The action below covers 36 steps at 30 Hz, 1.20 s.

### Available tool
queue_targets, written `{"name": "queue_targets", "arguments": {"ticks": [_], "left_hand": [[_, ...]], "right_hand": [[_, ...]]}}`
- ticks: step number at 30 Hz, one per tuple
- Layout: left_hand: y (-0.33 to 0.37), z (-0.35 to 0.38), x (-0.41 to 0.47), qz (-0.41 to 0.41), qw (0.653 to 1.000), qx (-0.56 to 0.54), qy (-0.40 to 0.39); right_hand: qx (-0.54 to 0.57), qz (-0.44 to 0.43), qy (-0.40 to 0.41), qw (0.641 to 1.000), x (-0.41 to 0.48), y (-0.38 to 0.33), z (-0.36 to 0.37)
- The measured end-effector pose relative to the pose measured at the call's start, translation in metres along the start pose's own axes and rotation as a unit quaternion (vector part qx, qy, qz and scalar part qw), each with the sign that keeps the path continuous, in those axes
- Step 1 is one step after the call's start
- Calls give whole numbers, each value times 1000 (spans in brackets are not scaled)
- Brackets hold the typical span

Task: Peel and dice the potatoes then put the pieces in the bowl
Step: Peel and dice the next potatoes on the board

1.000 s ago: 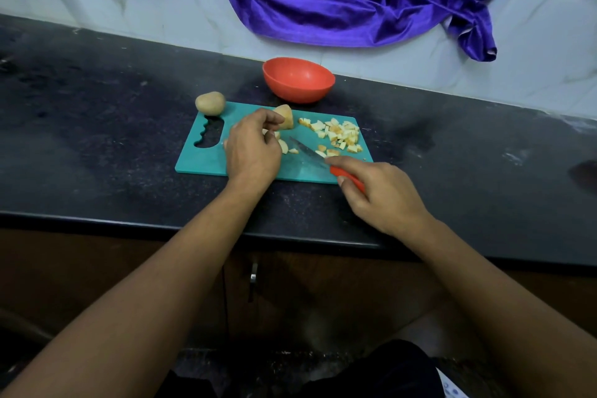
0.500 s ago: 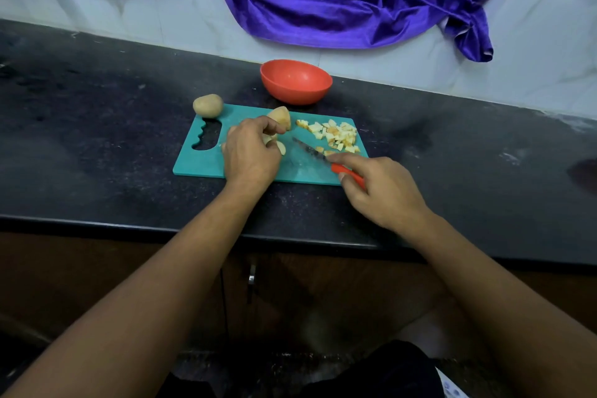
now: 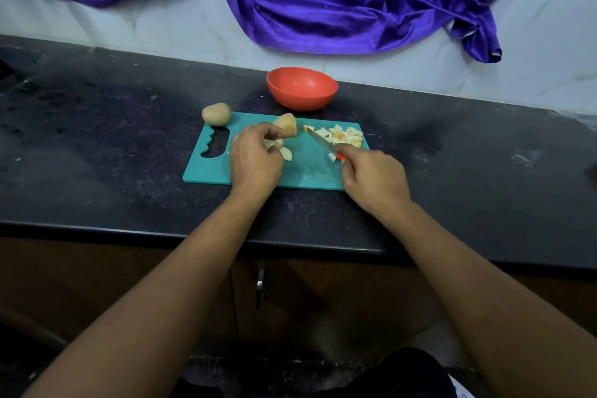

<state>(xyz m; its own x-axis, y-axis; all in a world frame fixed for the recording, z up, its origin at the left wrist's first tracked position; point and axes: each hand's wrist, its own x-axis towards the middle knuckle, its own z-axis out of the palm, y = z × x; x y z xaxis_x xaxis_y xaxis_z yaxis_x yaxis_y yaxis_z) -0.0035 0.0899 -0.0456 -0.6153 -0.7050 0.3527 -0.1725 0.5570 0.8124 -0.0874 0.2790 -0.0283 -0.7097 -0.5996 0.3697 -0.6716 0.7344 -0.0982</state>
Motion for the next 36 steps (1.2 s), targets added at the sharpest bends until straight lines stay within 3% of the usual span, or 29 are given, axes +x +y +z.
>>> {"name": "queue_targets", "arguments": {"ticks": [3,8,13,24,31,36], "left_hand": [[-1,-7,5,1,999,23,-30],[0,-26,25,-15,985,113,-127],[3,-38,40,-2,972,126,-198],[-6,-52,26,113,983,86,-113],[14,-22,-2,157,971,62,-167],[12,-10,-13,143,976,78,-143]], "right_hand": [[27,13,45,999,-5,1,6],[36,27,48,998,-4,3,6],[36,30,44,998,-4,3,5],[52,41,38,997,-6,3,3],[57,48,34,997,-7,2,0],[61,52,35,996,-8,1,-1]]}}
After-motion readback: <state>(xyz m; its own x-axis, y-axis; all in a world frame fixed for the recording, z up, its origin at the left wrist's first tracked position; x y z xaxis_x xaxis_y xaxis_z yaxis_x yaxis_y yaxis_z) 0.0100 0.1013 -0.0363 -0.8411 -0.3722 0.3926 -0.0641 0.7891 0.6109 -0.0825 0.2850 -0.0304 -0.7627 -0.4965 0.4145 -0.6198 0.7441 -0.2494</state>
